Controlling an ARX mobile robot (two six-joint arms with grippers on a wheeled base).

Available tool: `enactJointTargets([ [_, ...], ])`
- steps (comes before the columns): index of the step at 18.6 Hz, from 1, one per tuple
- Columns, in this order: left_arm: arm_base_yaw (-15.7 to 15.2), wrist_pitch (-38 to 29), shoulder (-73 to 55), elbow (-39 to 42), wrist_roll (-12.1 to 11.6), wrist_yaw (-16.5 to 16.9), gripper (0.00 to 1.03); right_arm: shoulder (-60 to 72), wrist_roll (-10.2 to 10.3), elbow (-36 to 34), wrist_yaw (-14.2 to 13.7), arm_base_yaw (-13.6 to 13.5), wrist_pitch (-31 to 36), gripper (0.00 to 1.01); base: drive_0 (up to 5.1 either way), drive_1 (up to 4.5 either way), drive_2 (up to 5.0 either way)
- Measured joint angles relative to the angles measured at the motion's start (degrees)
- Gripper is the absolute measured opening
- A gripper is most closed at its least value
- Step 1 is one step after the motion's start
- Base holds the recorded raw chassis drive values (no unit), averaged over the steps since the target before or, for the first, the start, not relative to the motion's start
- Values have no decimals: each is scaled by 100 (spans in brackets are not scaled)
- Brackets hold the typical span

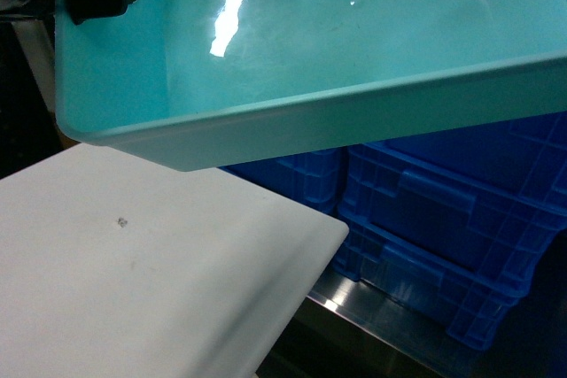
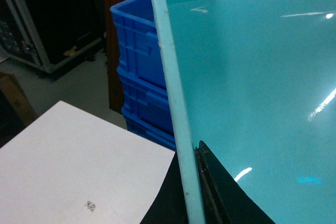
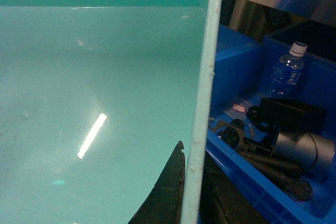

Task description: Stack blue boxes stably on right

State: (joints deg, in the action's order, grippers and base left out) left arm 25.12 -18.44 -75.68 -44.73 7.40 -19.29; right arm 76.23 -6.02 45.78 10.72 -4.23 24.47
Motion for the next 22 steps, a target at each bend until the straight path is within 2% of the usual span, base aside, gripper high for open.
enactJointTargets([
  [7,0,-7,0,0,-7,0,2,0,0,0,0,0,0,7,-163,-163,-163],
  [22,4,7,17,2,-17,-17,2,0,4,2,-24,-20,-2,7,292,-569,-180],
])
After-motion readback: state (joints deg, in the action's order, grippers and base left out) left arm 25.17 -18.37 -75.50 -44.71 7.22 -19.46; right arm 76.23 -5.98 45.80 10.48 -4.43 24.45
